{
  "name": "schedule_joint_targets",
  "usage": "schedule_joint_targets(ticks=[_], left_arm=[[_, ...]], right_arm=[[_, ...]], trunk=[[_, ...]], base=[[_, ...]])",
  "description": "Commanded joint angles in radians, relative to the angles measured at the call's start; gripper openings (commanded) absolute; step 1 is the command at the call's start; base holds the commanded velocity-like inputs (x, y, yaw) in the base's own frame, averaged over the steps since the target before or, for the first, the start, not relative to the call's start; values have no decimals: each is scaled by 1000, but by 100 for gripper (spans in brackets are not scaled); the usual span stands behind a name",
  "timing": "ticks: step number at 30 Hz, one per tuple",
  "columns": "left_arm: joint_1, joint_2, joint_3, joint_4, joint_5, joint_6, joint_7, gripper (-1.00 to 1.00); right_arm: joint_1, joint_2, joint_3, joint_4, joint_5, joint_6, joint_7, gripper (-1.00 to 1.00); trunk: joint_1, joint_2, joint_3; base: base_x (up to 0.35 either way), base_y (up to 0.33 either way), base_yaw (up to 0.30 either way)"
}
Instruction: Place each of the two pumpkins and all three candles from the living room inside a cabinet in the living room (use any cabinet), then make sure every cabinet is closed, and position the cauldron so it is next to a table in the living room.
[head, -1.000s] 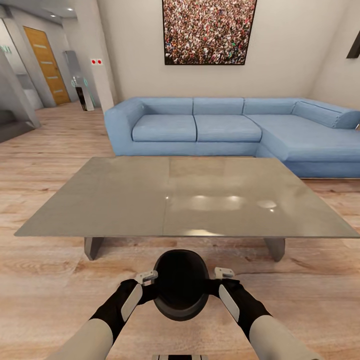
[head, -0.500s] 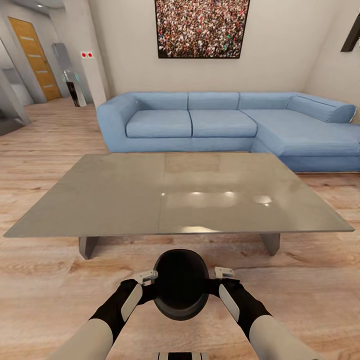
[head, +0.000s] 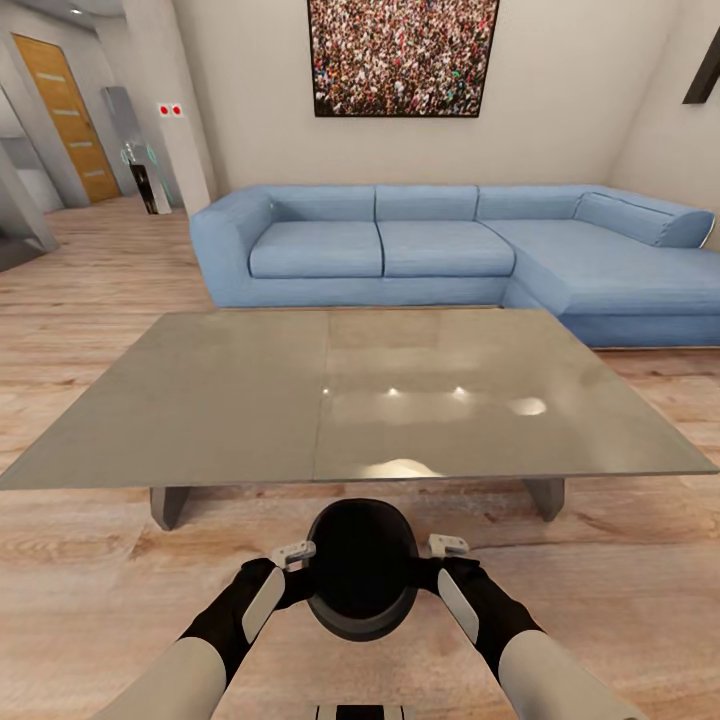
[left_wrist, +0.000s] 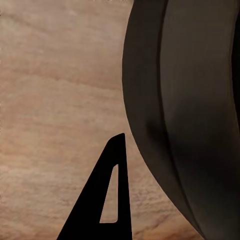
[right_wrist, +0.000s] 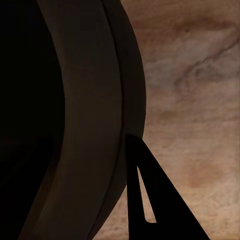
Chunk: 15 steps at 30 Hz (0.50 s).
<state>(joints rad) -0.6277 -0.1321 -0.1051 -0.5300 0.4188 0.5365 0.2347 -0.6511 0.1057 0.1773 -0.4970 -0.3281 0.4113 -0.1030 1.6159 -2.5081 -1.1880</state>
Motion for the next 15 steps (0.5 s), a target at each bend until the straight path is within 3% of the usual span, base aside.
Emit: schedule_joint_targets(ticks=[1, 11, 15], left_arm=[[0, 0, -1, 1, -5, 2, 2, -100], [0, 0, -1, 1, -5, 2, 2, -100], [0, 0, -1, 1, -5, 2, 2, -100]], right_arm=[[-1, 0, -4, -18, -8, -1, 3, -100], [-1, 0, -4, -19, -8, -1, 3, -100], [-1, 0, -4, -18, -8, -2, 3, -100]], trunk=[[0, 0, 0], [4, -2, -35], [4, -2, -35]], base=[[2, 0, 0], [0, 0, 0], [0, 0, 0]])
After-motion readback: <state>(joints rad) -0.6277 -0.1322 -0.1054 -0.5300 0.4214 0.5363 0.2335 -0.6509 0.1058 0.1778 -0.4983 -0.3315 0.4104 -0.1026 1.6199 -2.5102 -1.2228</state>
